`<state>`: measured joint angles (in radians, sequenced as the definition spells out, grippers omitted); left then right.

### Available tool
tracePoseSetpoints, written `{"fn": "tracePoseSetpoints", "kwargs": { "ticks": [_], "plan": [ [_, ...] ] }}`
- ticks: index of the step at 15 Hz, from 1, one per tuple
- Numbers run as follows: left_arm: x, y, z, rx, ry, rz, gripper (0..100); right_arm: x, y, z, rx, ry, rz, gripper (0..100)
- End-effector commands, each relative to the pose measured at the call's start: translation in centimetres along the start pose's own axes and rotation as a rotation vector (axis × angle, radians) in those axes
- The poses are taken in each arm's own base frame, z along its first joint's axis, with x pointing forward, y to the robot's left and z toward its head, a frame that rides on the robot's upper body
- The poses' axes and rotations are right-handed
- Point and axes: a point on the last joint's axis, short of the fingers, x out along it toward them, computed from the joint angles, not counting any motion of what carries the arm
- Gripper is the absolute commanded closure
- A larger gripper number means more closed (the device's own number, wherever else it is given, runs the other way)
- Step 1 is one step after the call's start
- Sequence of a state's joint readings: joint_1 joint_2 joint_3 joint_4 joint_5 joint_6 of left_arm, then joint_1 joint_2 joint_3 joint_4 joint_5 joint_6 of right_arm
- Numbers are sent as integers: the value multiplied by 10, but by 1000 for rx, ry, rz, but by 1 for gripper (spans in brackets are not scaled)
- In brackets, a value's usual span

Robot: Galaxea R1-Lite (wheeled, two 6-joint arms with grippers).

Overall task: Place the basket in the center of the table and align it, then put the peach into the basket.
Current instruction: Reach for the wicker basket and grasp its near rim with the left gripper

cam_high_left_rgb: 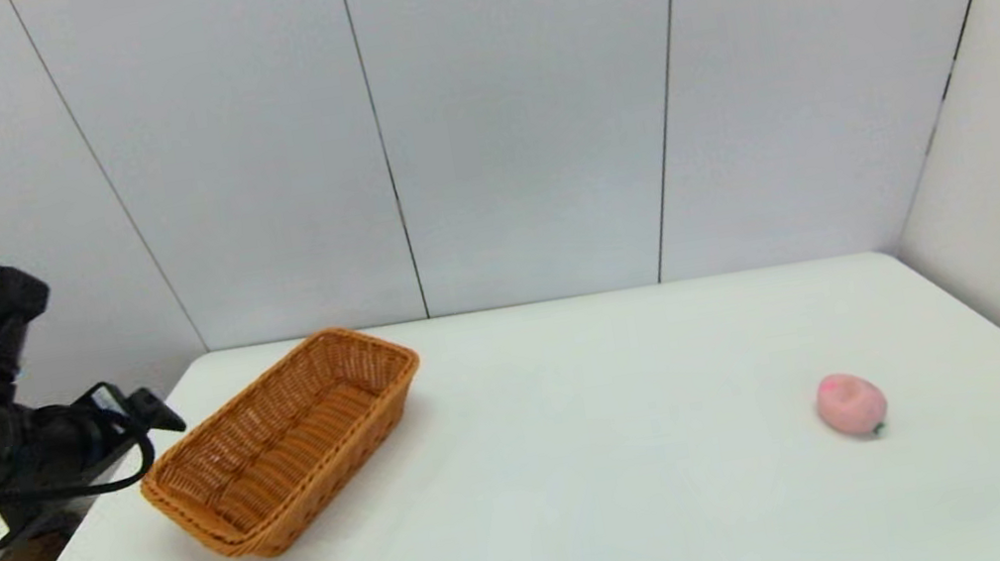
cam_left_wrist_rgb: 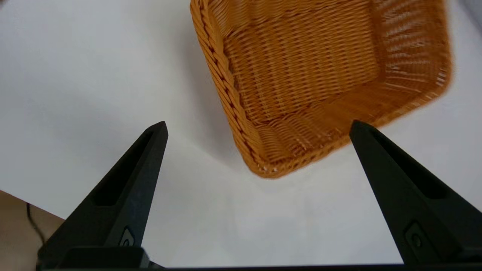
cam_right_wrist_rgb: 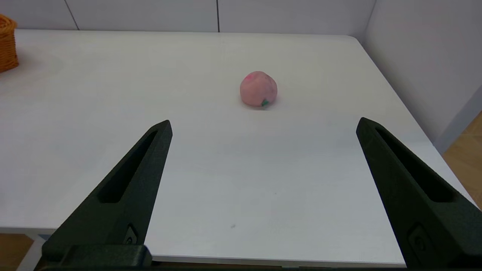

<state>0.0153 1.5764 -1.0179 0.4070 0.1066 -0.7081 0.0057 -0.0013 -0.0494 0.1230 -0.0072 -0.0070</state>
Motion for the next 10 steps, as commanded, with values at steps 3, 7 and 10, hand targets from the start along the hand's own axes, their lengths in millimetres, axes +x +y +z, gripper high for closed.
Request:
{"fn": "tracePoseSetpoints", "kwargs": {
  "ticks": [3, 7, 10],
  "plan": [
    [88, -15, 7, -105, 245, 170, 0, 0, 0, 0, 1, 0, -2, 0],
    [122, -4, 6, -169, 316, 237, 0, 0, 0, 0, -1, 1, -2, 0],
    [143, 4, 4, -195, 375, 258, 0, 0, 0, 0, -2, 1, 0, 0]
  ]
}}
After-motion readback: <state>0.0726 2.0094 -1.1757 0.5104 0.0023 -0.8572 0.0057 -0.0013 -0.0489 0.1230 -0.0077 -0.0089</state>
